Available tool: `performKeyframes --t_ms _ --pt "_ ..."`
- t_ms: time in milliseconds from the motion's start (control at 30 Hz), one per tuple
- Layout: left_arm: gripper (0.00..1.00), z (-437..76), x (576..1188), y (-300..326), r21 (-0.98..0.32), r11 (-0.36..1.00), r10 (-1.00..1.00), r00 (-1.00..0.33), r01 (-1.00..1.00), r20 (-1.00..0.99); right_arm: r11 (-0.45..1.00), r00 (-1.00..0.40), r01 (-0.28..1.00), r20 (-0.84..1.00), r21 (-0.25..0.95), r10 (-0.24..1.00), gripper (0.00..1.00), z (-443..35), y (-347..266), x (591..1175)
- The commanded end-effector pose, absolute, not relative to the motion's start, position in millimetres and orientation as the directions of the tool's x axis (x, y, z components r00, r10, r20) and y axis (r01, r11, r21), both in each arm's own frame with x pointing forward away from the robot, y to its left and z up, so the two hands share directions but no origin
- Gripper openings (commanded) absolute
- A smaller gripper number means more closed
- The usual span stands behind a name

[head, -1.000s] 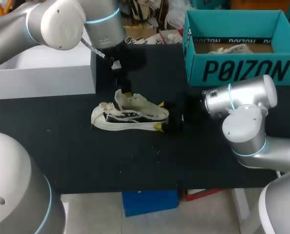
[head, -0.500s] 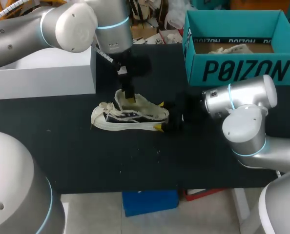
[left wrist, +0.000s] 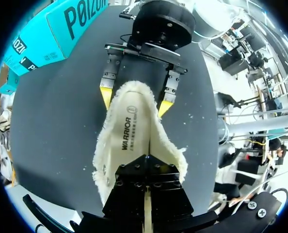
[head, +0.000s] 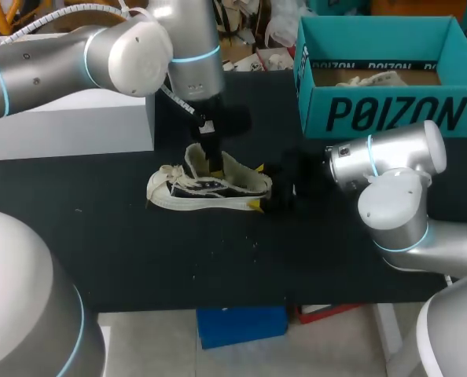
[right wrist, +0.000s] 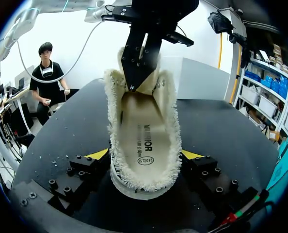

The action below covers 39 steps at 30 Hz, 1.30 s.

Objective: Take the shoe out of the shoebox, open the shoe tongue, remove and reinsert the insole, then place the shoe into the shoebox

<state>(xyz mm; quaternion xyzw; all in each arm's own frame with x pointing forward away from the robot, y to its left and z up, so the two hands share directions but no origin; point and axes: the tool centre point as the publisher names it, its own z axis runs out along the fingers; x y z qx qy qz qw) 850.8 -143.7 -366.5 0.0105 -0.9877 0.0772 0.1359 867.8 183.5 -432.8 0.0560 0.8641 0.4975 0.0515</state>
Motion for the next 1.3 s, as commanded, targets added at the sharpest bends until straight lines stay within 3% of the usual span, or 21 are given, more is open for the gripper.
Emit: performKeyframes --t_ms 33,1300 --pt "0.0 -382 850 -148 -0.151 0.988 0.002 -0.959 -0.043 0.283 0.501 -0.988 0.048 -0.033 0.864 0.15 0.0 -437 186 869" --pt "0.0 -402 839 -143 -0.124 0.992 0.043 -0.943 0.002 0.329 0.501 -0.988 0.048 -0.033 0.864 0.15 0.0 -437 186 869"
